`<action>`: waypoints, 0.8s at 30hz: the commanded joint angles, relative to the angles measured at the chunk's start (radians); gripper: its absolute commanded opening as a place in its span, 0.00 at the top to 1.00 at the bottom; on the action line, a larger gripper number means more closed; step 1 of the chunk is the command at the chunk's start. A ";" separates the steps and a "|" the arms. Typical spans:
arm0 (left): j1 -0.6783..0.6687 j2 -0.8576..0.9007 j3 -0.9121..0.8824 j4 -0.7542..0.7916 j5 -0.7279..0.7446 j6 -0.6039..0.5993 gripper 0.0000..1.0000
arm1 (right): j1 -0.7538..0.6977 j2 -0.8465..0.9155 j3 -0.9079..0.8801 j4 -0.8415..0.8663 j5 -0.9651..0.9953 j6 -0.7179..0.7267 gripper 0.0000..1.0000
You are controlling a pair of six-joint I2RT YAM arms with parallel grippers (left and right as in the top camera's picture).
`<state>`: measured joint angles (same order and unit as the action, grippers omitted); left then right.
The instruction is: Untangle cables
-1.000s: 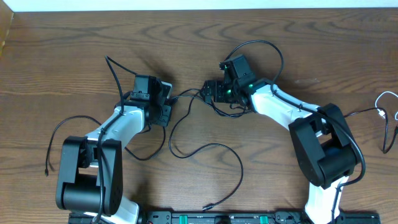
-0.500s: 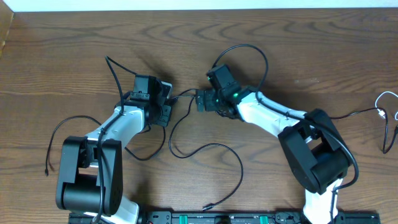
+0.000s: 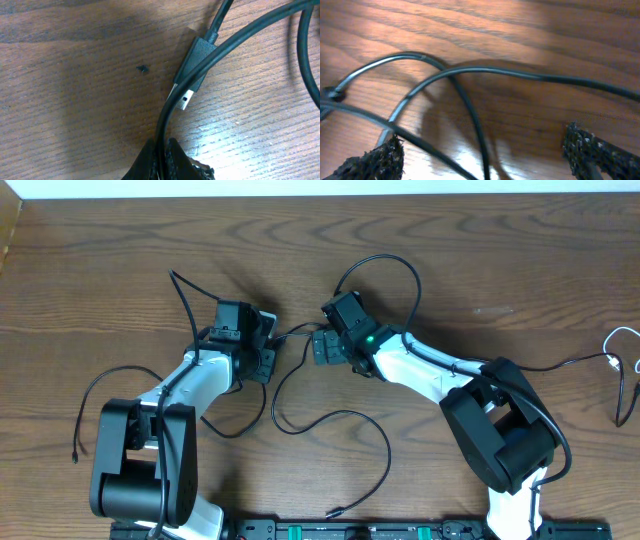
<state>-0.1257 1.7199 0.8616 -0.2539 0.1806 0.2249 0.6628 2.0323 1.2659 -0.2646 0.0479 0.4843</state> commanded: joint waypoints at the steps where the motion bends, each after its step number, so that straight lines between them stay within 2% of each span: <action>1: 0.000 0.010 -0.010 0.001 -0.006 -0.002 0.92 | 0.002 0.005 0.056 -0.019 -0.113 -0.029 0.06; 4: 0.000 0.010 -0.010 0.001 -0.006 -0.002 0.92 | 0.003 -0.022 0.099 -0.108 -0.103 -0.029 0.07; 9: 0.000 0.010 -0.010 0.006 -0.006 -0.002 0.92 | 0.004 -0.044 0.247 -0.319 -0.063 -0.024 0.02; 13: 0.000 0.010 -0.010 0.006 -0.006 -0.002 0.92 | -0.014 -0.044 0.359 -0.424 -0.050 -0.006 0.01; 24: 0.000 0.010 -0.010 0.005 -0.006 -0.020 0.92 | -0.074 0.026 0.476 -0.500 -0.082 -0.020 0.01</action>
<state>-0.1257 1.7199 0.8604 -0.2493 0.1806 0.2134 0.5983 2.0258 1.7084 -0.7517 -0.0196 0.4664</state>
